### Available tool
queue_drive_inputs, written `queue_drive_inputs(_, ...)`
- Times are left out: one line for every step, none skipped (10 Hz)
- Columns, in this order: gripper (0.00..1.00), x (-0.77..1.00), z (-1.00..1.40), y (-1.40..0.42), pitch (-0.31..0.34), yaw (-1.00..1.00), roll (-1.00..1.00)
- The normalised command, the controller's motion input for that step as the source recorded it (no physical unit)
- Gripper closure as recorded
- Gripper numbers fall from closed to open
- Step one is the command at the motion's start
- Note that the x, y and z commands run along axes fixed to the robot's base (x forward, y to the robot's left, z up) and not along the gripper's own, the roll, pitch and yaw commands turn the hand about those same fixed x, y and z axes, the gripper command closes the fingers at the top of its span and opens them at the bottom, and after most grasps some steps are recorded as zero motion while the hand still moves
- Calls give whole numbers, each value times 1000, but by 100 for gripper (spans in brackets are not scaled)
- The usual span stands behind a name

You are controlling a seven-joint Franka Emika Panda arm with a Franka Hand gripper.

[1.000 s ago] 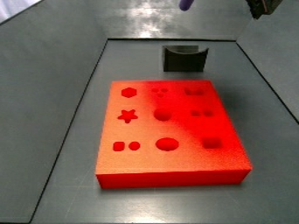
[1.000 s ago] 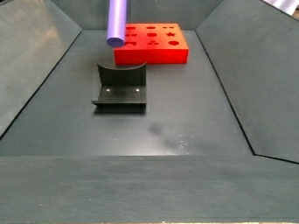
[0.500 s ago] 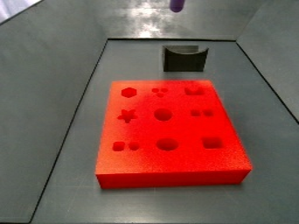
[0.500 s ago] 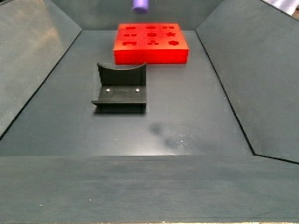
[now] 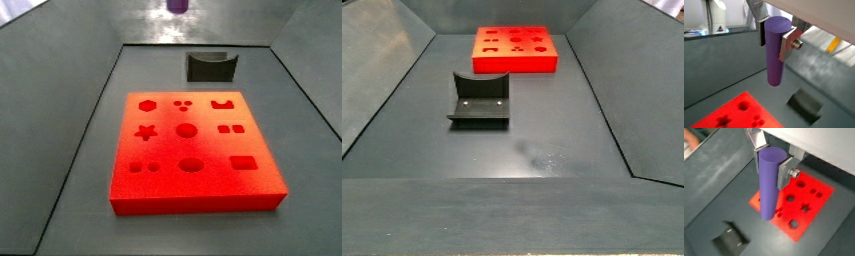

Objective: Pick up the round object. Move up. Place the round object on the fixture. Regrasp the round object. Move to above the board. Insert the round object.
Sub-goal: Move to above the board, then insert the round object.

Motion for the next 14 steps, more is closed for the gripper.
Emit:
queue_drive_inputs(100,-97,80,-74,139,-109,-1000)
queue_drive_inputs(100,-82,31,-18,121,-90,-1000)
queue_drive_inputs(100,-61,13,13,77,-59,-792)
queue_drive_inputs(100,-56,16,21,49,-45,-635)
queue_drive_inputs(100,-52,4,10,11,-21,-370)
queue_drive_inputs(100,-33,-1,12,-3,-12,-217)
queue_drive_inputs(100,11,-697,0,43,-117,-199)
queue_drive_inputs(100,34,-737,0,64,-134,-154)
queue_drive_inputs(100,60,-754,-11,84,-149,-127)
queue_drive_inputs(100,69,-746,-23,67,-160,-136)
queue_drive_inputs(100,74,-723,-60,29,-191,-166)
queue_drive_inputs(100,23,-631,-160,0,-231,-227)
queue_drive_inputs(100,117,-529,-237,-20,-209,-274)
queue_drive_inputs(100,157,-477,-249,-53,-183,-293)
